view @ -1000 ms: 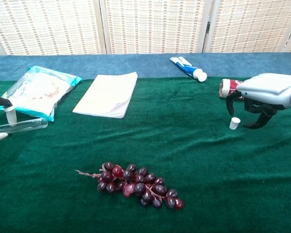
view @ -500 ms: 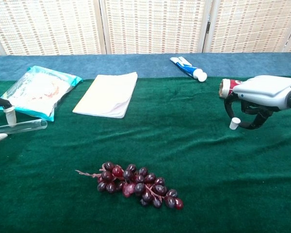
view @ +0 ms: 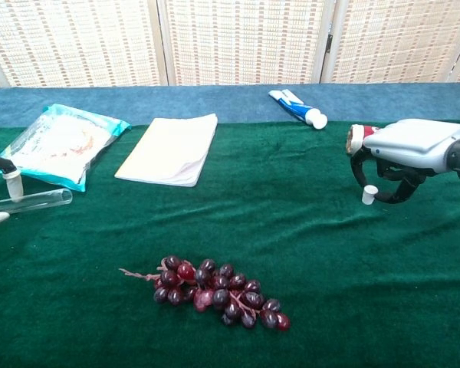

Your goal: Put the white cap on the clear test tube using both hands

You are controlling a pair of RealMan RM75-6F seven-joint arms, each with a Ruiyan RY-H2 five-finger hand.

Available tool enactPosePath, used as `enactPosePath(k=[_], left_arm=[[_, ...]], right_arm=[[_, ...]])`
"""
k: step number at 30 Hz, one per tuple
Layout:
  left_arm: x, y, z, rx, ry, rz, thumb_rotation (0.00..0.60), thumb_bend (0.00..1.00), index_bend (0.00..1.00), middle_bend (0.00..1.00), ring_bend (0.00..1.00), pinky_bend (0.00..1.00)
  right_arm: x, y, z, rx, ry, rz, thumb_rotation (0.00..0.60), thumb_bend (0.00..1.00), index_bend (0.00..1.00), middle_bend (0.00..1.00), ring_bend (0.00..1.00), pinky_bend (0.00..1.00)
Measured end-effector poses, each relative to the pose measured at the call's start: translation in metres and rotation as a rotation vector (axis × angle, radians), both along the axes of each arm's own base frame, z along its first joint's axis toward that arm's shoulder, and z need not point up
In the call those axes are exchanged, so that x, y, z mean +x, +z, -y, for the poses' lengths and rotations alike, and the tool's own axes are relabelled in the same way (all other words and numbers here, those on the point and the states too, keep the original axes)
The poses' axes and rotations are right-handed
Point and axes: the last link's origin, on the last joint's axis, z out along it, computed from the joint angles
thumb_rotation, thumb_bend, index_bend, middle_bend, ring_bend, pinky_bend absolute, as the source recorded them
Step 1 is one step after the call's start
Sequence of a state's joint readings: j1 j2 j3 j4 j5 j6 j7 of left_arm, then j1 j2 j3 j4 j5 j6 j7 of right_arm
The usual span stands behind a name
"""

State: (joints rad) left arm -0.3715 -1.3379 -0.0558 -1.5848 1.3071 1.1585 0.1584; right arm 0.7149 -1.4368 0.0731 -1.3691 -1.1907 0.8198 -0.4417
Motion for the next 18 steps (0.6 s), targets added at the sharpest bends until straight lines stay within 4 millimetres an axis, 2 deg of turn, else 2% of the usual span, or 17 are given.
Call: enactPosePath(k=[9,12,18], left_arm=[[0.003,0.002,-0.006,0.006,-0.003,0.038,0.6,0.52,0.66,0.97,0.9,0.84],[0.008,0.004,-0.011,0.009,-0.007,0.085,0.6,0.52,0.66,0.97,0.9,0.84],[0.029,0.006,-0.023,-0.03,-0.01,0.251,0.6,0.52,0.66,0.98,0.91,0.84]], right_arm=[[0.009,0.007,-0.001,-0.009,0.002,0.036,0.6,0.51,0.69,0.99,1.0,1.0],[0.02,0.017,-0.003,-0.023,0.014,0.086,0.6,0.51,0.7,0.99,1.0,1.0],[0.061,0.046,-0.015,-0.041,0.083,0.236,0.6,0.51,0.72,1.0,1.0,1.0]])
